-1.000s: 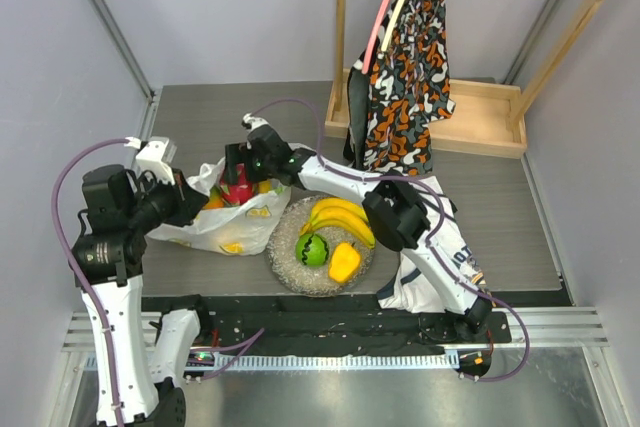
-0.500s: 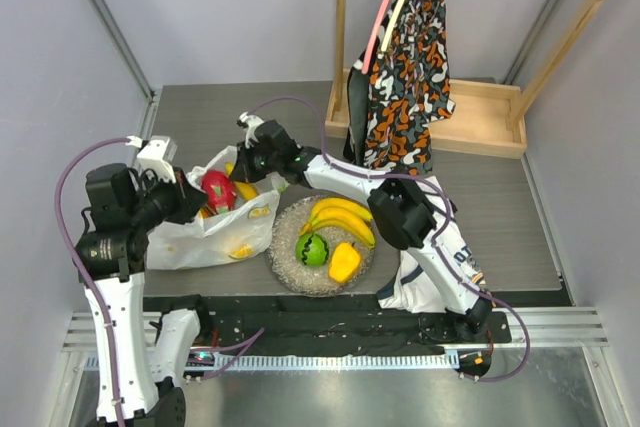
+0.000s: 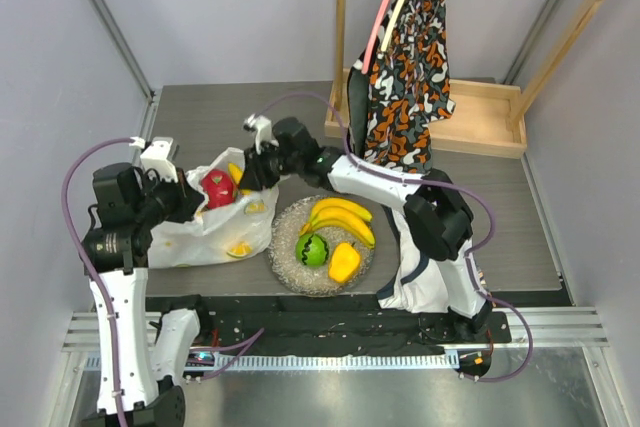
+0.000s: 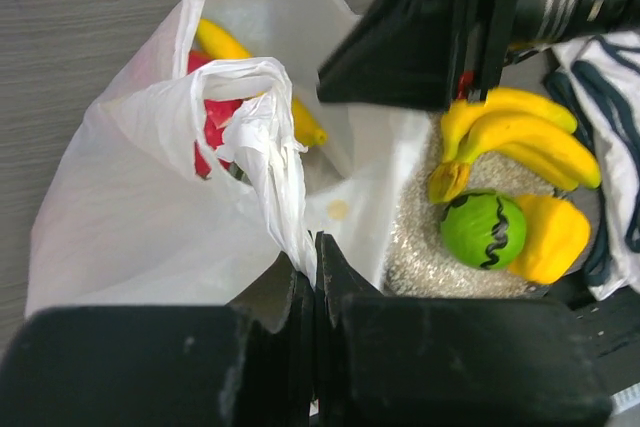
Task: Take the fake fruits out of the plastic bag
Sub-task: Adjust the plastic bag at the center of the board.
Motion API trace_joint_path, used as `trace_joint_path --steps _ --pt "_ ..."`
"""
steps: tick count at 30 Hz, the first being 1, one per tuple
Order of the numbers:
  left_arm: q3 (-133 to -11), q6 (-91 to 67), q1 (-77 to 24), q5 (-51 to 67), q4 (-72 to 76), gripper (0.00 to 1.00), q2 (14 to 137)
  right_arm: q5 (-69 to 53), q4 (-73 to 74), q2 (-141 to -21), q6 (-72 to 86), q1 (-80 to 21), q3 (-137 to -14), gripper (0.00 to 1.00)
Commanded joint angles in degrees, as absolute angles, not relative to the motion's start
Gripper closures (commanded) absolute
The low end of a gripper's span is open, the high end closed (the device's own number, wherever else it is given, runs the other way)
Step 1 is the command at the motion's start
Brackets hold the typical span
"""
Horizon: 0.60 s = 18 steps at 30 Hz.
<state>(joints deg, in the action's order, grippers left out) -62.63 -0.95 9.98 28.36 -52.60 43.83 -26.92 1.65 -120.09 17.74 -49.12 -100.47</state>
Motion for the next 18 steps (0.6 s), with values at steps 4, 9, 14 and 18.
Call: trace_joint_path --steps 4,9,14,18 --pt "-61.8 7.7 10.4 21.1 -59.3 1.0 37.3 -23.1 9.6 -118.0 2.2 -54.6 -93.2 0.67" --pt "-64.6 8.9 10.3 23.0 -61.2 1.0 38.9 -21.6 12.5 -119.5 -0.1 -53.4 -99.1 0.65" --pt "-65.9 10.7 10.4 26.4 -63.5 1.0 40.2 -19.7 9.5 -123.0 4.5 -52.8 -106.2 0.41" --pt "-65.0 10.4 10.4 29.4 -63.4 0.91 40.2 -15.2 6.9 -128.2 10.6 -52.8 -110.2 0.04"
